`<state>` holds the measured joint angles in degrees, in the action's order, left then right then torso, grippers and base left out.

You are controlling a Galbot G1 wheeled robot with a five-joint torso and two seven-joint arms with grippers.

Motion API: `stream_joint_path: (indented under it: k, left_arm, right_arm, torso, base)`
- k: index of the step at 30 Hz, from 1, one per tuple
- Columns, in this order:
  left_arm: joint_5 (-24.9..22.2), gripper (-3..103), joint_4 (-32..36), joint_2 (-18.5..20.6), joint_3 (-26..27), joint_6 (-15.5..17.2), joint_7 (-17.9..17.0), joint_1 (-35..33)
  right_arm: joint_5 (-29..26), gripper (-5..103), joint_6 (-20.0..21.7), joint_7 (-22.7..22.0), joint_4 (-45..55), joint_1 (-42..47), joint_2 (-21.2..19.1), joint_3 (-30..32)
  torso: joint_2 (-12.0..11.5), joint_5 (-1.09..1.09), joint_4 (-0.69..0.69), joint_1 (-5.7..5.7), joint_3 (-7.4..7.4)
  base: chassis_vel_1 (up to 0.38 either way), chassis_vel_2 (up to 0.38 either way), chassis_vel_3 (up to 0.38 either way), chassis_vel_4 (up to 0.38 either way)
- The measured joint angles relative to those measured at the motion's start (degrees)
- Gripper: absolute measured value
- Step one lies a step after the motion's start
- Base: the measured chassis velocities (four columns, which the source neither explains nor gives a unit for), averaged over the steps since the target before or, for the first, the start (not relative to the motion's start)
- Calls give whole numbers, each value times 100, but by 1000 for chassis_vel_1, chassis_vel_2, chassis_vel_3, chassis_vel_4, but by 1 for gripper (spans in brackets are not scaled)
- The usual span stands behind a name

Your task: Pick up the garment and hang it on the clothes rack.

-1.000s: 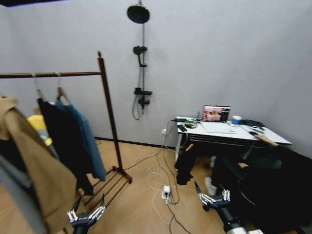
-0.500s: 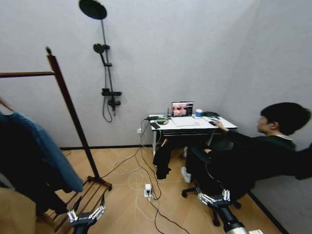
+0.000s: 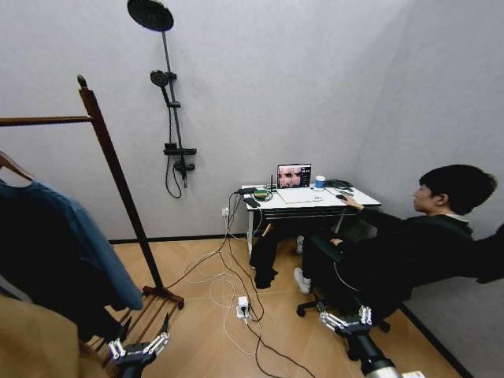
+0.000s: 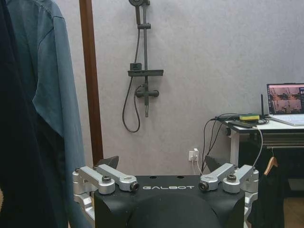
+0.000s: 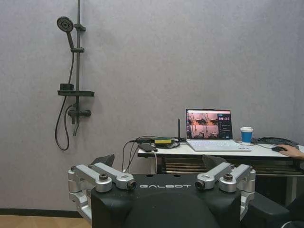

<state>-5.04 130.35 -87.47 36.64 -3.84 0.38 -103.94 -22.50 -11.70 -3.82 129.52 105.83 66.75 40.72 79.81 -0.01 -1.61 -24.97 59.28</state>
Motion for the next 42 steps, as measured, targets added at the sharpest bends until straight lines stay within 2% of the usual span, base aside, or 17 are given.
stream_joint_path:
  k: [11,19,22,25,27,29,32,35,38,40,42]
  left_arm:
    - [0,100,0,-1,-5,0,3,0]
    - [0,100,0,-1,-3,0,3,0]
    - [0,100,0,-2,-3,0,3,0]
    - [0,100,0,-1,-4,0,3,0]
    - [0,100,0,-2,-4,0,5,0]
    - [0,100,0,-2,-4,0,4,0]
    - [0,100,0,-2,-6,0,6,0]
    - [0,100,0,-1,-5,0,4,0]
    - [0,100,1,-1,-4,0,6,1]
    - [0,100,0,-1,-4,0,4,0]
    - [0,100,1,-1,-3,0,6,0]
  right_arm:
    - [0,100,0,0,0,0,0,1]
    - [0,100,0,0,0,-1,-1,1]
    - [0,100,0,0,0,0,-1,1]
    - [0,100,0,0,0,0,-1,1]
    - [0,100,0,0,0,0,-1,1]
    - [0,100,0,0,0,0,-1,1]
    - [0,100,0,0,0,0,-1,1]
    - [0,100,0,0,0,0,-1,1]
    - [-1,100,0,0,-1,0,-1,1]
    - [0,100,0,0,0,0,-1,1]
    - [0,100,0,0,0,1,-1,1]
  torso:
    - [-1,2,-3,0,1]
    - [-1,-1,-1,-1,1]
    - [0,4,-2,1,0]
    - [0,-2,-2,0,1]
    - [0,4,-2,0,0]
    - [0,-2,-3,1,0]
    - [-1,4,-2,0,1]
    - [1,-3,-3,3,-1]
    - [0,3,-2,-1,1]
    - [0,-3,-2,2,0]
    - [4,3,-3,5,-3]
  base:
    - [-4,-40,5,30]
    - [156,-124,-160,134]
    - [199,-206,-216,208]
    - [239,-242,-248,278]
    - [268,-292,-267,285]
    - [302,-302,-268,298]
    - [335,-330,-361,313]
    - [343,-368,-347,339]
    - [385,-376,-393,368]
    - [352,-374,-352,387]
    - [352,-341,-365,331]
